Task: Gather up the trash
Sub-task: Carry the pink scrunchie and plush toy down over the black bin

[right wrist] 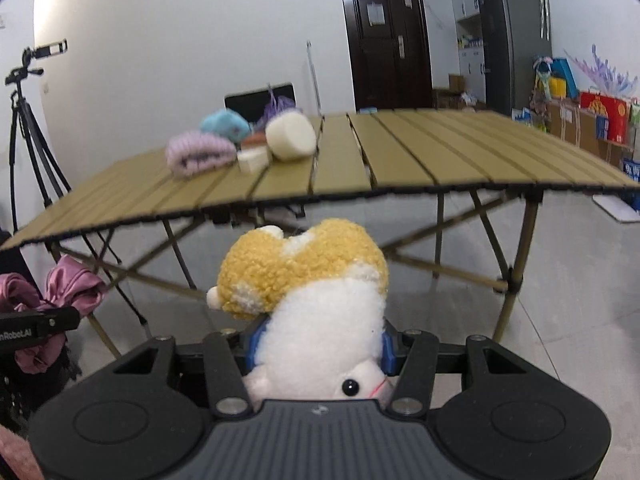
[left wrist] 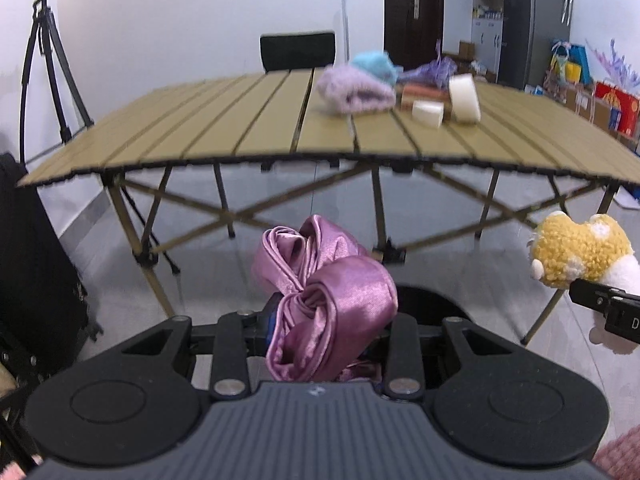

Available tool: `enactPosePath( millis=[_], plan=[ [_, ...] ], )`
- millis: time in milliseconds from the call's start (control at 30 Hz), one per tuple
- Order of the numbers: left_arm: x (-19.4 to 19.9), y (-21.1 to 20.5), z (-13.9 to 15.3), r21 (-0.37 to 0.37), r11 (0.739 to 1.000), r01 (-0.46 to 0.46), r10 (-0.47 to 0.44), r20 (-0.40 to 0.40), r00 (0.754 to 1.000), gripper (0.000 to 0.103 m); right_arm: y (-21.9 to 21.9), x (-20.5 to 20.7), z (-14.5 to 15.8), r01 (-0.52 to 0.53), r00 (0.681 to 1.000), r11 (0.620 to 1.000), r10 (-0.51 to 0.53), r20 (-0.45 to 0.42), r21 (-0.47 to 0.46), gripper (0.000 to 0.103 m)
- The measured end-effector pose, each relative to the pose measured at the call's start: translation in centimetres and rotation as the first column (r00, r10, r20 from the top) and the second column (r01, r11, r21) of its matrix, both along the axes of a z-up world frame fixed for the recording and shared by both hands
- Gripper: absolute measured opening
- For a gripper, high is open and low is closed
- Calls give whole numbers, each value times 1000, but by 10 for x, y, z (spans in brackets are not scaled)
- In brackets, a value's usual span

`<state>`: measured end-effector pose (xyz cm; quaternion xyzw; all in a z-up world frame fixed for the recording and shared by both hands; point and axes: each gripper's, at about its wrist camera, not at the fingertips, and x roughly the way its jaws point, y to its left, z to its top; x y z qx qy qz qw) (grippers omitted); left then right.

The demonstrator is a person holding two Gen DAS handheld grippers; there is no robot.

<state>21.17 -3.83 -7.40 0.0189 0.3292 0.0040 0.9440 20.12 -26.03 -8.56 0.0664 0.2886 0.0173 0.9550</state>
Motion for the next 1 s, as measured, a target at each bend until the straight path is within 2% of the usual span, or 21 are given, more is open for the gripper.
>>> enactPosePath(
  millis=[300, 667, 1000],
  plan=[
    [7, 8, -41, 10, 1000, -21, 22, -142, 990, 35, -3, 1, -43, -4, 992, 1000, 2, -122, -20, 52],
    [35, 22, -78, -27, 999, -44, 34, -309, 950, 35, -9, 20, -82, 16, 972, 999, -23, -233, -31, 52],
    [61, 7, -94, -47, 999, -23, 4, -377, 926, 35, -26, 37, -104, 78, 952, 997, -82, -294, -27, 51]
  ],
)
